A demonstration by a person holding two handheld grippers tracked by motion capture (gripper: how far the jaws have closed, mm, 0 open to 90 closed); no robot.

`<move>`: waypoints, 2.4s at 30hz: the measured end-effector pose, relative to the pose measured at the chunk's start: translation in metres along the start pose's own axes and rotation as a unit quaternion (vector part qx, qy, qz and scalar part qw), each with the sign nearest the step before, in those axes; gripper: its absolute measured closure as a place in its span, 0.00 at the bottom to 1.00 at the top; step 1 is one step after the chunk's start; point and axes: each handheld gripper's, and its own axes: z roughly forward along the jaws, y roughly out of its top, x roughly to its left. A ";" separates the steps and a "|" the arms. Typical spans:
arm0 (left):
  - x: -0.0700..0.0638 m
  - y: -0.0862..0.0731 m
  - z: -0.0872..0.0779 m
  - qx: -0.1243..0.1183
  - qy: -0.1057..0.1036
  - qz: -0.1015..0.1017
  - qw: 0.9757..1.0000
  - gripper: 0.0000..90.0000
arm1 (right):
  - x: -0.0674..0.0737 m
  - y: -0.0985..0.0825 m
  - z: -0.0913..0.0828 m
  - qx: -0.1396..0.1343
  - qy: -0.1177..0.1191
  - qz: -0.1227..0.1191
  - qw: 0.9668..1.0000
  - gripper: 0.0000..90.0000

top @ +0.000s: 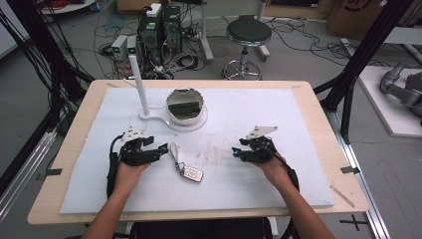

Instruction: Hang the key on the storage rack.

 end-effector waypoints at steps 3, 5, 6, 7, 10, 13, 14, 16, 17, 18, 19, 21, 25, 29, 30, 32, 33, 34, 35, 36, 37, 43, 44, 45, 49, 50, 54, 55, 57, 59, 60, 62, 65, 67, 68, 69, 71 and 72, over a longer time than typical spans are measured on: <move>-0.009 0.000 0.013 0.013 0.004 -0.006 1.000 0.32 | -0.015 -0.010 -0.017 -0.006 -0.030 0.006 0.999 0.57; -0.014 -0.001 0.019 0.022 0.004 -0.005 1.000 0.32 | -0.021 -0.016 -0.023 -0.010 -0.042 0.012 0.999 0.57; -0.017 -0.001 0.022 0.028 0.006 -0.002 1.000 0.32 | -0.024 -0.019 -0.026 -0.012 -0.045 0.013 0.999 0.57; -0.022 -0.001 0.027 0.041 0.003 0.001 0.999 0.32 | -0.027 -0.021 -0.029 -0.014 -0.050 0.014 0.999 0.57; -0.026 -0.001 0.032 0.059 0.010 0.014 0.998 0.35 | -0.035 -0.027 -0.037 -0.018 -0.062 0.024 0.998 0.56; -0.028 -0.002 0.037 0.082 0.021 0.023 0.996 0.46 | -0.040 -0.030 -0.043 -0.024 -0.069 0.027 0.997 0.56; -0.030 -0.002 0.037 0.087 0.030 0.038 0.995 0.49 | -0.044 -0.032 -0.048 -0.029 -0.073 0.032 0.996 0.56; -0.030 -0.002 0.037 0.089 0.032 0.041 0.995 0.54 | -0.047 -0.035 -0.051 -0.033 -0.079 0.038 0.996 0.55; -0.028 -0.001 0.036 0.089 0.035 0.041 0.995 0.60 | -0.048 -0.036 -0.052 -0.034 -0.082 0.040 0.995 0.55; -0.028 -0.001 0.036 0.089 0.035 0.041 0.995 0.66 | -0.048 -0.036 -0.052 -0.034 -0.082 0.040 0.995 0.55; -0.026 0.000 0.034 0.092 0.030 0.039 0.995 0.73 | -0.049 -0.038 -0.054 -0.037 -0.083 0.047 0.995 0.55; -0.022 0.000 0.032 0.094 0.026 0.049 0.994 0.86 | -0.050 -0.040 -0.055 -0.038 -0.086 0.047 0.994 0.55; -0.013 0.004 0.030 0.102 0.008 0.058 0.993 0.93 | -0.051 -0.040 -0.057 -0.040 -0.086 0.048 0.994 0.55; 0.002 0.009 0.027 0.107 -0.005 0.077 0.991 0.94 | -0.052 -0.042 -0.059 -0.043 -0.089 0.051 0.994 0.54; 0.002 0.009 0.027 0.107 -0.005 0.077 0.991 0.94 | -0.052 -0.042 -0.059 -0.043 -0.091 0.050 0.994 0.54; 0.011 0.014 0.025 0.112 -0.008 0.089 0.990 0.95 | -0.052 -0.043 -0.059 -0.043 -0.090 0.052 0.994 0.54; 0.020 0.019 0.021 0.111 -0.020 0.098 0.989 0.95 | -0.053 -0.043 -0.059 -0.044 -0.090 0.053 0.994 0.54; 0.025 0.022 0.020 0.111 -0.029 0.099 0.988 0.95 | -0.053 -0.043 -0.059 -0.044 -0.090 0.053 0.994 0.54; 0.029 0.024 0.019 0.112 -0.036 0.104 0.988 0.95 | -0.053 -0.042 -0.059 -0.045 -0.090 0.054 0.993 0.54; 0.029 0.024 0.019 0.112 -0.036 0.104 0.988 0.95 | -0.053 -0.042 -0.059 -0.045 -0.090 0.053 0.993 0.54; 0.036 0.027 0.018 0.120 -0.043 0.111 0.986 0.95 | -0.052 -0.042 -0.058 -0.045 -0.088 0.054 0.994 0.54; 0.036 0.027 0.016 0.110 -0.017 0.089 0.990 0.73 | -0.051 -0.041 -0.054 -0.040 -0.084 0.050 0.994 0.55; 0.036 0.027 0.016 0.110 -0.017 0.089 0.990 0.70 | -0.051 -0.041 -0.054 -0.039 -0.084 0.051 0.994 0.55; 0.034 0.023 0.013 0.106 -0.015 0.090 0.990 0.70 | -0.051 -0.041 -0.055 -0.040 -0.084 0.050 0.994 0.55; 0.031 0.015 0.006 0.101 0.009 0.079 0.992 0.61 | -0.050 -0.041 -0.056 -0.042 -0.083 0.049 0.994 0.55; 0.030 0.008 0.001 0.100 0.027 0.068 0.992 0.60 | -0.050 -0.042 -0.056 -0.041 -0.082 0.050 0.995 0.55; 0.030 -0.001 -0.004 0.106 0.043 0.059 0.992 0.60 | -0.049 -0.042 -0.056 -0.039 -0.081 0.052 0.995 0.55; 0.030 -0.005 -0.005 0.117 0.049 0.065 0.990 0.62 | -0.050 -0.042 -0.056 -0.040 -0.081 0.050 0.995 0.55; 0.029 -0.006 -0.007 0.119 0.057 0.071 0.989 0.68 | -0.049 -0.041 -0.056 -0.040 -0.080 0.052 0.995 0.55; 0.026 -0.008 -0.007 0.115 0.057 0.090 0.988 0.74 | -0.049 -0.041 -0.056 -0.041 -0.079 0.049 0.995 0.55; 0.026 -0.008 -0.007 0.115 0.057 0.090 0.988 0.77 | -0.049 -0.041 -0.056 -0.041 -0.079 0.049 0.995 0.55; 0.023 -0.009 -0.007 0.114 0.053 0.102 0.987 0.83 | -0.049 -0.040 -0.056 -0.041 -0.079 0.047 0.995 0.55; 0.020 -0.006 -0.005 0.126 0.057 0.101 0.985 0.90 | -0.048 -0.040 -0.056 -0.043 -0.079 0.047 0.995 0.55; 0.022 -0.006 -0.006 0.126 0.054 0.094 0.986 0.90 | -0.048 -0.040 -0.057 -0.043 -0.078 0.046 0.995 0.55; 0.023 -0.006 -0.007 0.117 0.053 0.083 0.988 0.91 | -0.049 -0.041 -0.057 -0.044 -0.080 0.046 0.995 0.55; 0.023 -0.006 -0.007 0.117 0.053 0.083 0.988 0.91 | -0.049 -0.041 -0.058 -0.046 -0.079 0.048 0.995 0.55; 0.026 -0.003 -0.012 0.092 0.037 0.060 0.993 0.91 | -0.049 -0.041 -0.058 -0.046 -0.081 0.049 0.994 0.55; 0.026 0.000 -0.015 0.077 0.029 0.049 0.995 0.91 | -0.050 -0.041 -0.060 -0.049 -0.082 0.051 0.994 0.55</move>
